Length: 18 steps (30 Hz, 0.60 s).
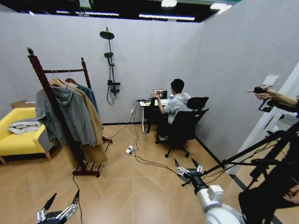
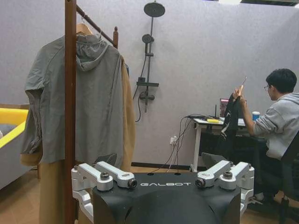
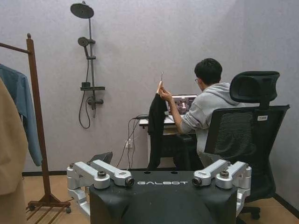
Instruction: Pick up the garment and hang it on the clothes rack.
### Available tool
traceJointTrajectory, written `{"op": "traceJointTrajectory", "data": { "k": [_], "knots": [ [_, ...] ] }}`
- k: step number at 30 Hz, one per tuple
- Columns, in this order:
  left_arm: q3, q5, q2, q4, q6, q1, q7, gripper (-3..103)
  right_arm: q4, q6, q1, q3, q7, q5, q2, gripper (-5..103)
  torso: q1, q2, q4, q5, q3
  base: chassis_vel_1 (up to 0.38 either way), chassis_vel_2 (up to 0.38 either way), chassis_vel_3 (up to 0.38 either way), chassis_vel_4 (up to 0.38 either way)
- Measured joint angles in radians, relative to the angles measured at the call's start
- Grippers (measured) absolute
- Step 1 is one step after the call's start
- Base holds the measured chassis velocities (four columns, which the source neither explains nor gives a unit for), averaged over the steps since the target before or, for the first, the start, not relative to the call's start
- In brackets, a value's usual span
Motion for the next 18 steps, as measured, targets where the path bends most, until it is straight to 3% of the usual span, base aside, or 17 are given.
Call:
{"op": "traceJointTrajectory", "data": {
  "k": [18],
  "knots": [
    [0.000,0.000,0.000,0.000,0.000,0.000,0.000,100,-0.003,0.004,0.008,0.010,0.037,0.004,-0.009,100,0.000,0.000,0.0000,0.0000,0.000,0.000,0.000,0.000,0.000]
  ]
}}
